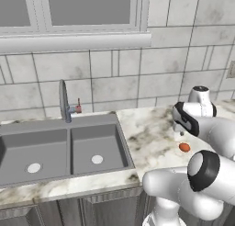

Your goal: Gather the eggs and milk located in the vicinity of the sink area and place them right next to the bowl.

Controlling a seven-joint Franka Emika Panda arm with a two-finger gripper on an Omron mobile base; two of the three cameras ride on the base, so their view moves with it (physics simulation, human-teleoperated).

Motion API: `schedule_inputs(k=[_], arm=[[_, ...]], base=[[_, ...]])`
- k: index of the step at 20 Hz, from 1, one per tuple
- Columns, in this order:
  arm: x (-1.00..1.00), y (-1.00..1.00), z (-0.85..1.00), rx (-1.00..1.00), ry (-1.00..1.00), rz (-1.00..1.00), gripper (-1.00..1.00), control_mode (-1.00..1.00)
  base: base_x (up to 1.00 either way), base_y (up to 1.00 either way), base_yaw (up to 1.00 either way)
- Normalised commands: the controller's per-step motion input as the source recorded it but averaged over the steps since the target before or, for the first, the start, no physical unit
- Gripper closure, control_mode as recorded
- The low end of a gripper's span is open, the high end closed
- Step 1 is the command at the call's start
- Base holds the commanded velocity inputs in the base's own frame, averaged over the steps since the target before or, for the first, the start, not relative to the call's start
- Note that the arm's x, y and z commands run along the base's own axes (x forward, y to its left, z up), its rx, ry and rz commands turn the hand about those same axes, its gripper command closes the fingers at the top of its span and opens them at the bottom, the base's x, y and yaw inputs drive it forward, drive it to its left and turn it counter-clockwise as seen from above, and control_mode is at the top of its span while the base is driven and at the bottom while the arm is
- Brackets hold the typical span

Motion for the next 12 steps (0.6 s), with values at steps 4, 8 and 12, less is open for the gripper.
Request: schedule_inputs(k=[4, 8, 12], arm=[[0.07, 0.0, -0.14, 0.0, 0.01, 0.1, -1.0, -1.0], [-0.08, 0.01, -0.21, 0.0, 0.11, 0.05, -1.0, -1.0], [-0.2, 0.08, -0.23, 0.0, 0.13, 0.04, -1.0, -1.0]], base=[[0.0, 0.0, 0.0], [0.0, 0.0, 0.0], [0.0, 0.0, 0.0]])
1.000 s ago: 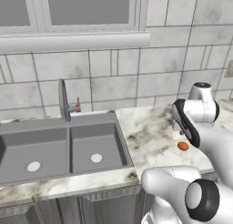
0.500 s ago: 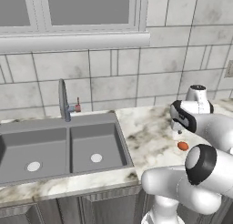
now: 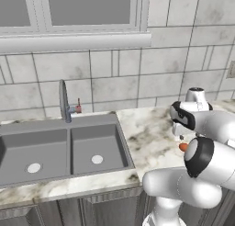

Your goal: Gather the eggs and milk located in the vicinity of the sink area and place them right next to the bowl.

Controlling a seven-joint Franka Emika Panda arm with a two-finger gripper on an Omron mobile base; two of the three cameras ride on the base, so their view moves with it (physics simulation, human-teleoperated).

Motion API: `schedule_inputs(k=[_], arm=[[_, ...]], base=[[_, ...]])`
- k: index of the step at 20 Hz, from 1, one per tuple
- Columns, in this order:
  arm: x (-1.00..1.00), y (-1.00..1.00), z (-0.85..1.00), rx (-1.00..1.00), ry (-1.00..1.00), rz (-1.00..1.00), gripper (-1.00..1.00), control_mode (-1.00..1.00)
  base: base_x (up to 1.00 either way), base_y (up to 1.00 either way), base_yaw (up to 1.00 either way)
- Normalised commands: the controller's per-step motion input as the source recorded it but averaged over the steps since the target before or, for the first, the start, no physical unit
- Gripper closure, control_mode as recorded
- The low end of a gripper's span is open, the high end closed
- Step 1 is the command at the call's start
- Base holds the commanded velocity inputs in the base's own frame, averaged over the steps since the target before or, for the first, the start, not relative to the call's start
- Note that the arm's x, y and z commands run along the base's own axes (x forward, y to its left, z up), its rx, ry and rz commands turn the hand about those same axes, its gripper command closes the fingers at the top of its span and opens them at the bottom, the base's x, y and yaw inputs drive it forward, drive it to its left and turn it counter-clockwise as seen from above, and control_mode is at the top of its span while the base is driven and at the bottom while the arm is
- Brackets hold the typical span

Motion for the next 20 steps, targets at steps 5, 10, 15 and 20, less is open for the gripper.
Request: schedule_inputs(k=[5, 10, 15, 20], arm=[[-0.19, 0.11, -0.12, 0.03, 0.07, 0.02, -1.0, -1.0], [0.0, 0.02, -0.15, 0.03, 0.01, 0.0, -1.0, -1.0], [0.29, 0.0, -0.16, 0.0, 0.0, 0.01, -1.0, -1.0], [0.01, 0.0, -0.19, 0.0, 0.02, 0.0, -1.0, -1.0]], base=[[0.0, 0.0, 0.0], [0.0, 0.0, 0.0], [0.0, 0.0, 0.0], [0.0, 0.0, 0.0]])
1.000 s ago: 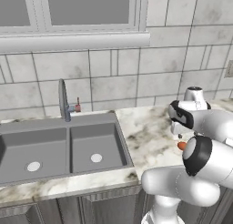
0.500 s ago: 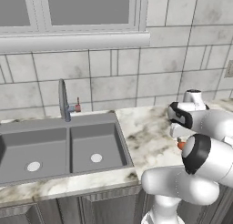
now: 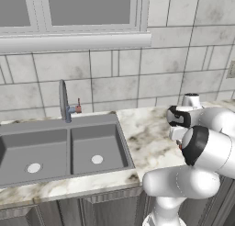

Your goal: Gather the eggs and milk located in the vicinity of the sink area and place them right next to the bowl.

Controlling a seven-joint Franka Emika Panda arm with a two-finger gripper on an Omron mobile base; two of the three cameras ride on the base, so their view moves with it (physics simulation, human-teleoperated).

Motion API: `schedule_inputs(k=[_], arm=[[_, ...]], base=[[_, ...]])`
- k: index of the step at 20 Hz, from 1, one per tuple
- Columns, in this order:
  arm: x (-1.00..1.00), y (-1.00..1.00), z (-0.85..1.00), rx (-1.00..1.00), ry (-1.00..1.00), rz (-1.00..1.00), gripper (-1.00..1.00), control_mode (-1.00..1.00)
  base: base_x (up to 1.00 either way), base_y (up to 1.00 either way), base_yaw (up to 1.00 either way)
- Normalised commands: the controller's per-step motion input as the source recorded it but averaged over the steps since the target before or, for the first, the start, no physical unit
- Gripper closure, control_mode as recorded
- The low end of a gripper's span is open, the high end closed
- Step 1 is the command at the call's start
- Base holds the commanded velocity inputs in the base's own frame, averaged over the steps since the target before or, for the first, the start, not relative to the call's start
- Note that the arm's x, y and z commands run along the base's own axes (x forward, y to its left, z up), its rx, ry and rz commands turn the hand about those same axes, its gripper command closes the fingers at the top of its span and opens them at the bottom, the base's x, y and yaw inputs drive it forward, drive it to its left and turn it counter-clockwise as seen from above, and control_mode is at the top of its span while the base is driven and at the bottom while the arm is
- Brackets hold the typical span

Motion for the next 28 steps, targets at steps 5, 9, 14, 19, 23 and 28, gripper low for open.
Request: schedule_inputs(k=[5, 9, 14, 19, 23, 28], arm=[[-0.01, 0.0, -0.19, 0.0, 0.05, 0.0, -1.0, -1.0], [0.0, 0.0, -0.21, 0.0, 0.04, 0.0, -1.0, -1.0], [0.0, 0.0, -0.11, 0.0, 0.01, 0.0, -1.0, -1.0], [0.0, 0.0, -0.22, 0.0, 0.01, 0.0, -1.0, -1.0], [0.0, 0.0, -0.25, 0.0, 0.02, 0.0, -1.0, -1.0], [0.0, 0.0, -0.01, 0.0, 0.0, 0.0, 1.0, -1.0]], base=[[0.0, 0.0, 0.0], [0.0, 0.0, 0.0], [0.0, 0.0, 0.0], [0.0, 0.0, 0.0], [0.0, 0.0, 0.0], [0.0, 0.0, 0.0]])
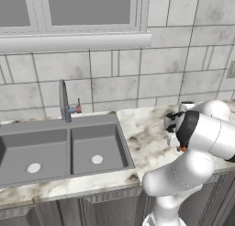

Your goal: Gather the eggs and milk located in the vicinity of the sink area and place them right next to the bowl.

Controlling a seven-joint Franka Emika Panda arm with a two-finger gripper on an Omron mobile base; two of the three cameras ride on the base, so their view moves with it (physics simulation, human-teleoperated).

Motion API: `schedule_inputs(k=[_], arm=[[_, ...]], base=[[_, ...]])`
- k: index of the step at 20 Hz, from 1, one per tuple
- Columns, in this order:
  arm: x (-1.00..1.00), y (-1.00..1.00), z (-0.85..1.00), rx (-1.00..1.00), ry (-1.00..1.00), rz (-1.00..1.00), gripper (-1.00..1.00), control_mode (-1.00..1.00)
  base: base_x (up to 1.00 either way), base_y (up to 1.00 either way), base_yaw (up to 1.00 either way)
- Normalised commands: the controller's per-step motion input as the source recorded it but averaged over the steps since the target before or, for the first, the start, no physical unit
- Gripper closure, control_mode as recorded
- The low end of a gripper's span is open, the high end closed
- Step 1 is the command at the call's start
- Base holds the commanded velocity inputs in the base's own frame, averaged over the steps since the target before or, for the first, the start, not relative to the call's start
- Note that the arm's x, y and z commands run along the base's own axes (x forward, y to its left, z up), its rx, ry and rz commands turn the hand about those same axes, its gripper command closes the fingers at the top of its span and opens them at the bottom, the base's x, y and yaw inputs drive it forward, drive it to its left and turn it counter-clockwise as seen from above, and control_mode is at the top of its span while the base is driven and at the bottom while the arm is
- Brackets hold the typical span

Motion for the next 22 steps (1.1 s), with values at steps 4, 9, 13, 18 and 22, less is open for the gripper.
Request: schedule_inputs(k=[4, 9, 13, 18, 22], arm=[[0.0, 0.0, 0.0, 0.0, 0.0, 0.0, 1.0, -1.0], [-0.13, 0.05, 0.42, 0.02, -0.01, -0.02, 1.0, -1.0], [-0.39, 0.44, 1.0, 0.05, -0.15, -0.08, 1.0, -1.0], [-0.4, 0.67, 0.99, 0.04, -0.07, -0.08, 1.0, -1.0], [-0.28, 0.94, 0.73, 0.0, 0.08, -0.01, 1.0, -1.0]], base=[[0.0, 0.0, 0.0], [0.0, 0.0, 0.0], [0.0, 0.0, 0.0], [0.0, 0.0, 0.0], [0.0, 0.0, 0.0]])
